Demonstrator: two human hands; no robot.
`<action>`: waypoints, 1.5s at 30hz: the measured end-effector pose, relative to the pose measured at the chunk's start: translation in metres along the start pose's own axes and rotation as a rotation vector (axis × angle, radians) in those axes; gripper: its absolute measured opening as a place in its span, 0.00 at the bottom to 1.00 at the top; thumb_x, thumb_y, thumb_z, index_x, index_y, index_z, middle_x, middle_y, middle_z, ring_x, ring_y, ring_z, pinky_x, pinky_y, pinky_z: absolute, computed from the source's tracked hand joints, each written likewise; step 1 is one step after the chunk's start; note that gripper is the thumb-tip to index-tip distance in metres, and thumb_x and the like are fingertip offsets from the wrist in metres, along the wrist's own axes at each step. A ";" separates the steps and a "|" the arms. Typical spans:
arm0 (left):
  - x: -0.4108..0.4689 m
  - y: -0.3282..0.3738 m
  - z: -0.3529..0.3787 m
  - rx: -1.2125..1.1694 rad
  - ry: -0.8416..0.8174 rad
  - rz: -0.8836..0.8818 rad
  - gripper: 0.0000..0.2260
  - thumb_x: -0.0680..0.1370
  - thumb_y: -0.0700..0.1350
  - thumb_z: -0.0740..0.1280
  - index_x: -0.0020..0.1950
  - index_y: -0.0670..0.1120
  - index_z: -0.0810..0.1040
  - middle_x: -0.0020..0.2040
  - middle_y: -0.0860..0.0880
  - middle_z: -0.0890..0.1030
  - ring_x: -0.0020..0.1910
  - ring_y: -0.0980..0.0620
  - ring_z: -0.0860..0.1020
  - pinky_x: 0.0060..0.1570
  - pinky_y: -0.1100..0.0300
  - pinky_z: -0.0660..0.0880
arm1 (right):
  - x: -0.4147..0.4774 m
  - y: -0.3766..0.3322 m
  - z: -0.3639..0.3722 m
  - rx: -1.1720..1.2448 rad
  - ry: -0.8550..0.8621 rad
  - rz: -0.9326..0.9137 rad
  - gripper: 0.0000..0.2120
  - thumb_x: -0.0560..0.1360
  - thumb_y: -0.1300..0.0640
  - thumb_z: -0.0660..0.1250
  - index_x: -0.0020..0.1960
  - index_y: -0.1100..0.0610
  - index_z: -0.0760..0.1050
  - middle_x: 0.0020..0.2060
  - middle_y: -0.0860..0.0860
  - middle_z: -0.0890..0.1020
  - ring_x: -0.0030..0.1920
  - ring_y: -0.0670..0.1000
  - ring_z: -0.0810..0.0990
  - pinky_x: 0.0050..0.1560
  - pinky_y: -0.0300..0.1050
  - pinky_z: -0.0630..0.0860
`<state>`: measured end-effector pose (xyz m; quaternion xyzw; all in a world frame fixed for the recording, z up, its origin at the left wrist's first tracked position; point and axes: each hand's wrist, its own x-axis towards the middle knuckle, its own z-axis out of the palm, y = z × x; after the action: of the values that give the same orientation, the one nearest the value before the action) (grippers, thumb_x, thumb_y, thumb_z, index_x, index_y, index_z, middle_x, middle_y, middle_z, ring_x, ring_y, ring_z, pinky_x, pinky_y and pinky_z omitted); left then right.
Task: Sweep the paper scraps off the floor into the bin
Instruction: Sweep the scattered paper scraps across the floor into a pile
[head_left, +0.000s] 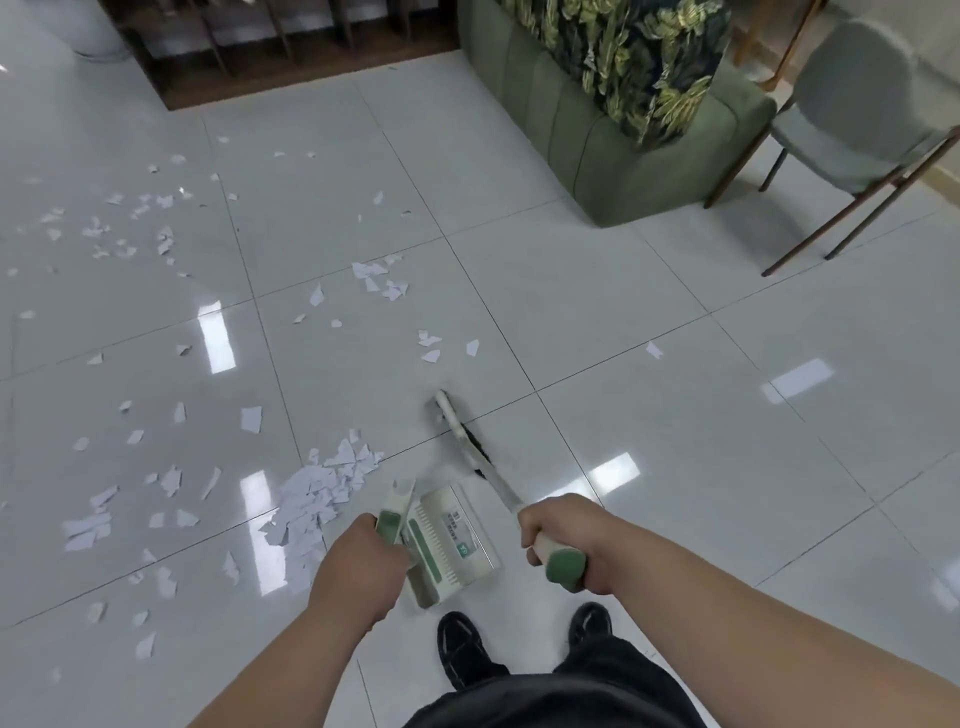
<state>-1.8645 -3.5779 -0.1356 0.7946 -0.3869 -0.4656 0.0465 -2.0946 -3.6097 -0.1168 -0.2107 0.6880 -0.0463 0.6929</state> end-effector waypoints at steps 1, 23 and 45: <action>-0.001 -0.002 -0.004 -0.018 0.009 -0.016 0.04 0.76 0.40 0.61 0.49 0.46 0.72 0.36 0.46 0.75 0.29 0.48 0.72 0.26 0.63 0.65 | 0.000 -0.007 0.002 0.011 -0.014 0.000 0.06 0.67 0.65 0.66 0.43 0.58 0.76 0.30 0.57 0.77 0.23 0.52 0.69 0.27 0.36 0.61; 0.053 0.203 0.049 0.006 0.106 0.017 0.04 0.78 0.41 0.59 0.50 0.45 0.73 0.36 0.46 0.76 0.29 0.47 0.74 0.27 0.63 0.67 | 0.039 -0.138 -0.256 0.117 0.266 -0.086 0.07 0.66 0.65 0.66 0.45 0.59 0.76 0.35 0.58 0.78 0.26 0.52 0.69 0.28 0.36 0.61; 0.103 0.329 0.085 -0.183 0.242 -0.198 0.03 0.75 0.36 0.61 0.46 0.40 0.74 0.33 0.43 0.71 0.25 0.47 0.68 0.29 0.59 0.67 | 0.130 -0.200 -0.390 -0.026 0.218 -0.038 0.04 0.67 0.65 0.66 0.38 0.60 0.71 0.34 0.56 0.72 0.32 0.54 0.66 0.29 0.39 0.61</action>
<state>-2.0913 -3.8504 -0.1128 0.8715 -0.2543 -0.4021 0.1189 -2.4222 -3.9265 -0.1532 -0.2265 0.7558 -0.0730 0.6100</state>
